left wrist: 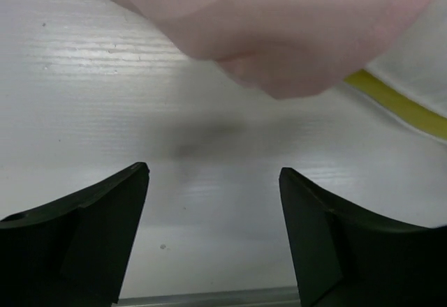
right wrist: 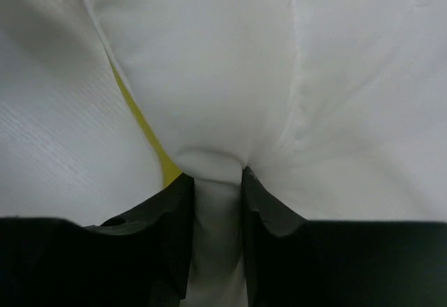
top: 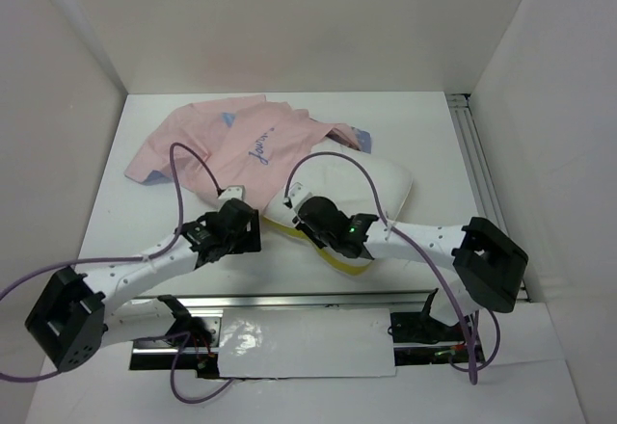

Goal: Put the pillow into the pillowcase

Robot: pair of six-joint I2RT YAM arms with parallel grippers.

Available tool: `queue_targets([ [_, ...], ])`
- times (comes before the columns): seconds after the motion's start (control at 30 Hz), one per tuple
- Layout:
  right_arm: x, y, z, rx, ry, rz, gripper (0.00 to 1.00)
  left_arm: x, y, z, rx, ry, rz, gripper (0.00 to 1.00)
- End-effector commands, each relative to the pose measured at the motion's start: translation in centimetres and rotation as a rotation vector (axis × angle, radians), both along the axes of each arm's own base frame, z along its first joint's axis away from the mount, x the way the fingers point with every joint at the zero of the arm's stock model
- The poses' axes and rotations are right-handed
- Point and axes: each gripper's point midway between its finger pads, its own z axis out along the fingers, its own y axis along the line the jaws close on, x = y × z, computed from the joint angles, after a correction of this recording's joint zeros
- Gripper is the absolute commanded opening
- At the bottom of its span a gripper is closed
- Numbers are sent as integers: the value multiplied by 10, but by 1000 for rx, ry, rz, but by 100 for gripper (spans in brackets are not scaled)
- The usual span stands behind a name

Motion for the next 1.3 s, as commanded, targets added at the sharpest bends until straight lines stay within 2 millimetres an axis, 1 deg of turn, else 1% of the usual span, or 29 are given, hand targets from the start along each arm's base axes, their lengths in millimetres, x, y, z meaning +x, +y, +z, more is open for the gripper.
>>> queue_targets([
  [0.0, 4, -2, 1, 56, -10, -47, 31, 42, -4, 26, 34, -152, 70, 85],
  [0.07, 6, 0, 10, 89, -15, -42, 24, 52, 2, 24, 46, -156, 108, 82],
  [0.1, 9, -3, 10, 89, -16, -53, 22, 59, 2, 31, 40, -178, 107, 82],
  [0.2, 6, 0, 8, 103, 11, -22, 16, 71, -6, 35, 35, -216, 46, 82],
  [0.23, 6, 0, 8, 103, 11, -22, 12, 73, -10, 34, 32, -218, 28, 82],
  [0.27, 9, 4, 13, 118, 1, -22, 1, 77, -15, 36, 21, -233, 14, 82],
  [0.37, 10, 8, 15, 144, 5, -10, 0, 83, -24, 32, 25, -235, -38, 76],
  [0.43, 12, 16, 22, 165, 6, 4, 0, 83, -22, 23, 39, -210, -46, 73],
  [0.47, 12, 16, 22, 165, 6, 4, 0, 86, -22, 25, 48, -209, -40, 69],
  [0.5, 12, 16, 22, 165, 6, 4, 0, 87, -13, 24, 68, -206, -5, 66],
  [0.53, 13, 18, 23, 172, 1, 4, 0, 90, -9, 24, 83, -200, 12, 60],
  [0.57, 12, 19, 23, 176, 6, 11, 0, 90, -6, 26, 91, -198, 31, 60],
  [0.6, 12, 19, 23, 176, 6, 11, 0, 89, -4, 27, 106, -191, 37, 52],
  [0.63, 12, 19, 23, 181, 11, 5, 0, 90, 2, 27, 119, -187, 52, 48],
  [0.67, 14, 17, 24, 176, 3, -5, 0, 88, 2, 32, 107, -195, 60, 40],
  [0.7, 15, 17, 24, 180, 2, -19, 0, 89, 2, 35, 101, -204, 61, 13],
  [0.73, 14, 17, 24, 186, 7, -26, 0, 87, 3, 37, 100, -205, 61, 1],
  [0.77, 17, 18, 29, 199, -10, -31, 0, 85, 3, 39, 92, -201, 53, 0],
  [0.83, 24, 28, 47, 281, -44, -54, 0, 81, -7, 51, 59, -229, 15, 0],
  [0.87, 28, 29, 62, 317, -79, -63, 0, 76, -17, 56, 36, -237, -19, 0],
  [0.9, 38, 35, 84, 388, -134, -91, 0, 72, -23, 67, 17, -265, -51, 0],
  [0.97, 45, 45, 120, 488, -198, -85, 0, 63, -39, 78, -19, -289, -113, 0],
  [1.0, 49, 50, 148, 570, -251, -79, 0, 61, -47, 89, -53, -308, -136, 0],
  [1.03, 49, 55, 160, 609, -267, -64, 0, 55, -56, 95, -89, -309, -186, 0],
  [1.07, 52, 60, 189, 686, -317, -57, 0, 48, -69, 115, -151, -351, -232, 0],
  [1.1, 54, 62, 201, 712, -347, -50, 0, 42, -77, 123, -179, -367, -276, 0],
  [1.2, 61, 69, 241, 810, -439, -32, 0, 17, -106, 172, -304, -439, -421, 0],
  [1.23, 64, 69, 247, 829, -467, -38, 0, 10, -114, 192, -338, -467, -463, 0],
  [1.27, 63, 69, 249, 853, -483, -36, 0, 3, -119, 204, -360, -488, -505, 0],
])
